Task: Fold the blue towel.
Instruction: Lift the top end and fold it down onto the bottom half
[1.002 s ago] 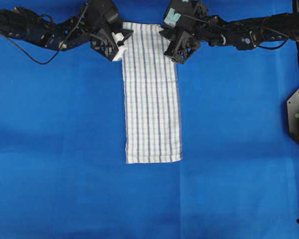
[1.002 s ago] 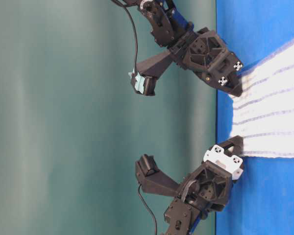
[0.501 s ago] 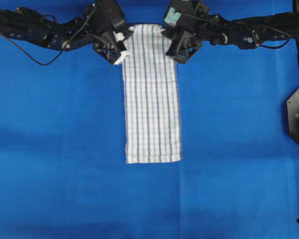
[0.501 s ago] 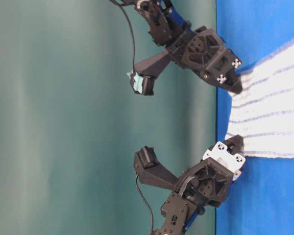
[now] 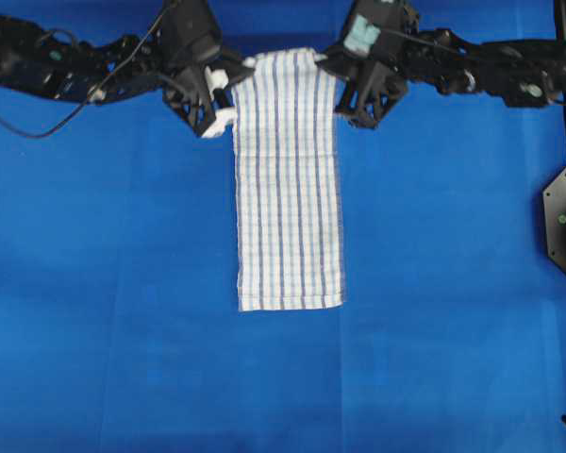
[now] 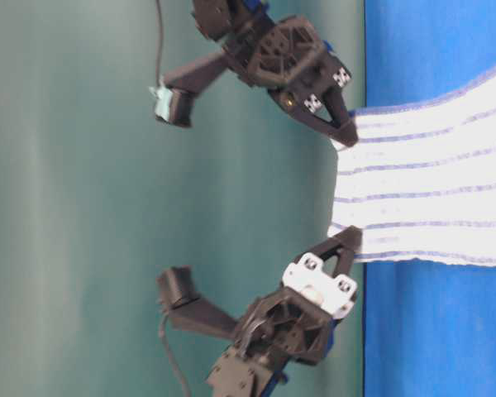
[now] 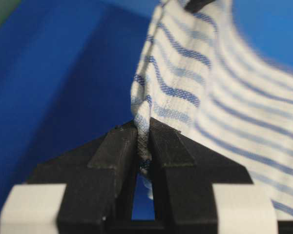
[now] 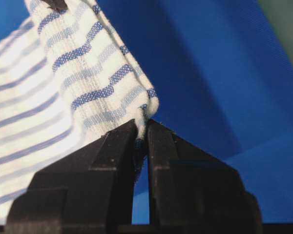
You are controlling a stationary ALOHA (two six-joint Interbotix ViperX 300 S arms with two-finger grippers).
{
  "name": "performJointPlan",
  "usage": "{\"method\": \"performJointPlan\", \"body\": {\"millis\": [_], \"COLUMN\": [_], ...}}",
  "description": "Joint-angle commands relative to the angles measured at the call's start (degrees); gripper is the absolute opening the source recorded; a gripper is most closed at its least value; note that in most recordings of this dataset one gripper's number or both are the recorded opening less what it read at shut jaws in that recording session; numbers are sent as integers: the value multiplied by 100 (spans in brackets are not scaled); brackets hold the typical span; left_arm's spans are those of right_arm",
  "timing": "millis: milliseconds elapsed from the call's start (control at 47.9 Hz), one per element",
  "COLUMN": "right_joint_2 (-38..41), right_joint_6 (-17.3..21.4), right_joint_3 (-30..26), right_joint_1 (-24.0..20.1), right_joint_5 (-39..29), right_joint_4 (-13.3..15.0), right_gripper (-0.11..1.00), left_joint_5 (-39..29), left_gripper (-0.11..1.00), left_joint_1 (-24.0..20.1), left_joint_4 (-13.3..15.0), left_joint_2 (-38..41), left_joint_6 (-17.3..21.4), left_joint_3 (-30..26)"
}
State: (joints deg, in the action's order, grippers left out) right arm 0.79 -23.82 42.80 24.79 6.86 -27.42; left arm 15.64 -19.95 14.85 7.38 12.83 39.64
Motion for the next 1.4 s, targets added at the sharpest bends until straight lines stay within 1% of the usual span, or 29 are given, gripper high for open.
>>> {"method": "performJointPlan", "body": {"millis": [0, 104, 230, 334, 459, 605, 710, 856, 960, 1023, 1148, 1253, 1378], "right_joint_2": [-439, -729, -1046, -1222, -1292, -1301, -1274, -1213, -1134, -1063, -844, -650, -492], "right_joint_6": [18, 26, 26, 26, 26, 26, 26, 26, 26, 26, 26, 26, 26], "right_joint_3": [88, 255, 466, 668, 809, 888, 949, 1063, 1099, 1090, 1046, 993, 923], "right_joint_1": [-176, -466, -844, -1230, -1679, -2250, -2531, -2892, -3111, -3226, -3445, -3577, -3691], "right_joint_5": [0, 0, 0, 0, 0, 44, 123, 404, 589, 659, 773, 861, 879], "right_joint_4": [-18, -44, -193, -448, -826, -1107, -1283, -1582, -1731, -1802, -1942, -2083, -2180], "right_gripper": [27, 27, 27, 27, 27, 27, 27, 27, 27, 27, 27, 27, 27], "left_joint_5": [18, 44, 79, 167, 237, 352, 510, 729, 853, 914, 932, 932, 932], "left_gripper": [4, 4, 4, 4, 4, 4, 4, 4, 4, 4, 4, 4, 4], "left_joint_1": [202, 519, 896, 1257, 1723, 2171, 2487, 2839, 2988, 3067, 3129, 3164, 3182], "left_joint_4": [-18, -18, -18, -18, 0, 18, 18, 26, 44, 44, 44, 44, 44], "left_joint_2": [-369, -642, -853, -914, -896, -844, -773, -536, -316, -167, -18, 9, 26], "left_joint_6": [0, -35, -211, -387, -457, -536, -686, -879, -1011, -1160, -1371, -1406, -1406], "left_joint_3": [70, 246, 404, 501, 519, 475, 475, 475, 475, 457, 466, 483, 492]}}
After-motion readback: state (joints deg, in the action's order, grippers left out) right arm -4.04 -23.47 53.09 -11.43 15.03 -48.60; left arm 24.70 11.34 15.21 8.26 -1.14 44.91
